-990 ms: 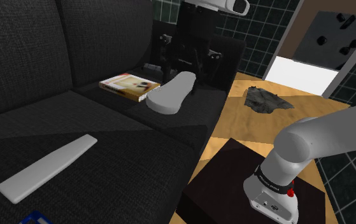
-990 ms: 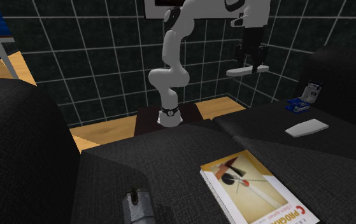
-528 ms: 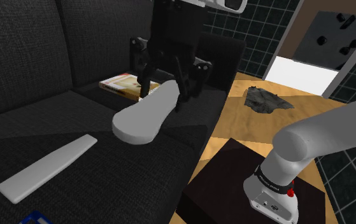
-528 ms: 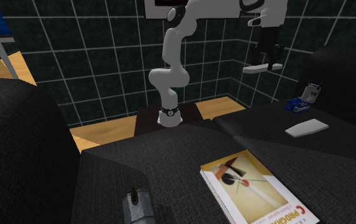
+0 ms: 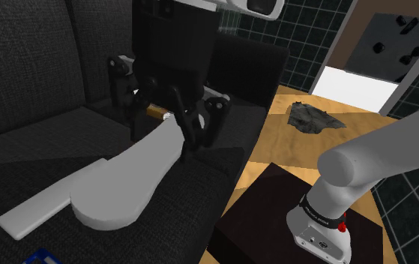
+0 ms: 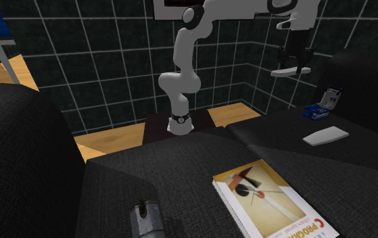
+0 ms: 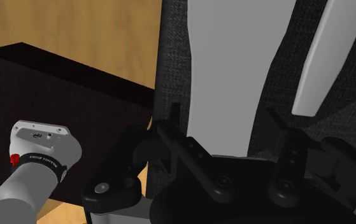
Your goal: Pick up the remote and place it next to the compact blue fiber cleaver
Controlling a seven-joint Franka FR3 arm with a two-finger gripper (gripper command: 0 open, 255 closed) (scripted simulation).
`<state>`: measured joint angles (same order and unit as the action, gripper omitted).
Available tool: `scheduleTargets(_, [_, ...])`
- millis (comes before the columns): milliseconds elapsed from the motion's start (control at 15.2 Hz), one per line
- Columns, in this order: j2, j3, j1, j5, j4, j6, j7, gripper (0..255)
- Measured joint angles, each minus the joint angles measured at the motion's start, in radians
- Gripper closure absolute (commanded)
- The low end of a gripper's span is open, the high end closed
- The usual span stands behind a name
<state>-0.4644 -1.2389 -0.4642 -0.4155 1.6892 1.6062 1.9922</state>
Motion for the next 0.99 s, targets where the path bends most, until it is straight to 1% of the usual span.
scheduleTargets(594, [-0.033, -0.005, 0.033, -0.034, 0.133, 0.11, -0.019, 255])
scheduleTargets(990, [-0.043, -0.027, 0.036, -0.053, 0.21, 0.184, -0.032, 255])
